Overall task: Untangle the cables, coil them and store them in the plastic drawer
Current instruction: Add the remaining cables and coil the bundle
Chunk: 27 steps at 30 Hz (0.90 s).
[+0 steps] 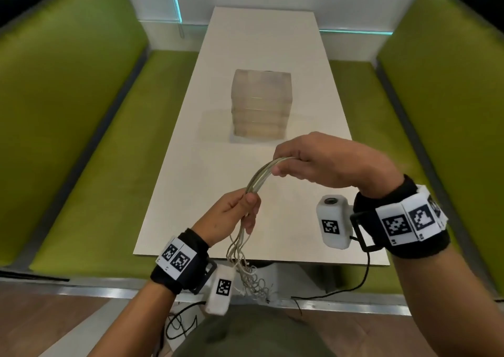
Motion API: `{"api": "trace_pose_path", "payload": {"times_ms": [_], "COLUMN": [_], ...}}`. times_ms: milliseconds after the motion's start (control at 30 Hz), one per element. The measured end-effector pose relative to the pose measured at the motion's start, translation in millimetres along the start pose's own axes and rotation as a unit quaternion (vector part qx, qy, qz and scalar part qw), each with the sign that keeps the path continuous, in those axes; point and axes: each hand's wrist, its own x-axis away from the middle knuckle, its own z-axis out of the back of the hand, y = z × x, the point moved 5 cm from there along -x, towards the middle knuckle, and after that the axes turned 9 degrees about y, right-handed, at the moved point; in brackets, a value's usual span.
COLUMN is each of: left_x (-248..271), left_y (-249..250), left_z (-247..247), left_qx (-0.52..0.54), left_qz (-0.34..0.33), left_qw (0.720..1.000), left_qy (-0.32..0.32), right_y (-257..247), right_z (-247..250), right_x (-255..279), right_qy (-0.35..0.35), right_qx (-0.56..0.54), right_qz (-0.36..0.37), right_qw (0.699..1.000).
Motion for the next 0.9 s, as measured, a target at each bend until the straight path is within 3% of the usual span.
{"api": "trace_pose_path", "payload": {"times_ms": [167,433,600,733,900], "left_x": [-9.7,-7.4,8.7,10.6,-16.1], "left_y": [-2.2,-19.4,-52.2,-50.7,12.2], "left_z": [6.4,-7.7,-11.2,-7.3,-7.8], "left_qx": [-0.003,-0.059,-0.134,-0.145,-0.071], "left_qz": [0.031,0.023,0.073,0.059,-0.033], "left_qw": [0.992,0.998,0.986,0.985,0.997], "left_qy": [0.120,-0.013,-0.072,-0.076,-0.001], "right_y": [16.3,28.2,29.8,25.6,13.2], "right_z": [-18.1,2.7,38.3,43.3,2.9], "right_x": [-8.1,0.5,9.6,13.1,-0.7], "right_qy": [0.034,0.024,0.088,0.067,-0.030], "right_qx": [0.030,0.013,-0.012,-0.005,0.056], "right_qz": [-0.032,-0.021,-0.027,-0.025,0.004], "right_qw": [0.998,0.999,0.996,0.997,0.998]}}
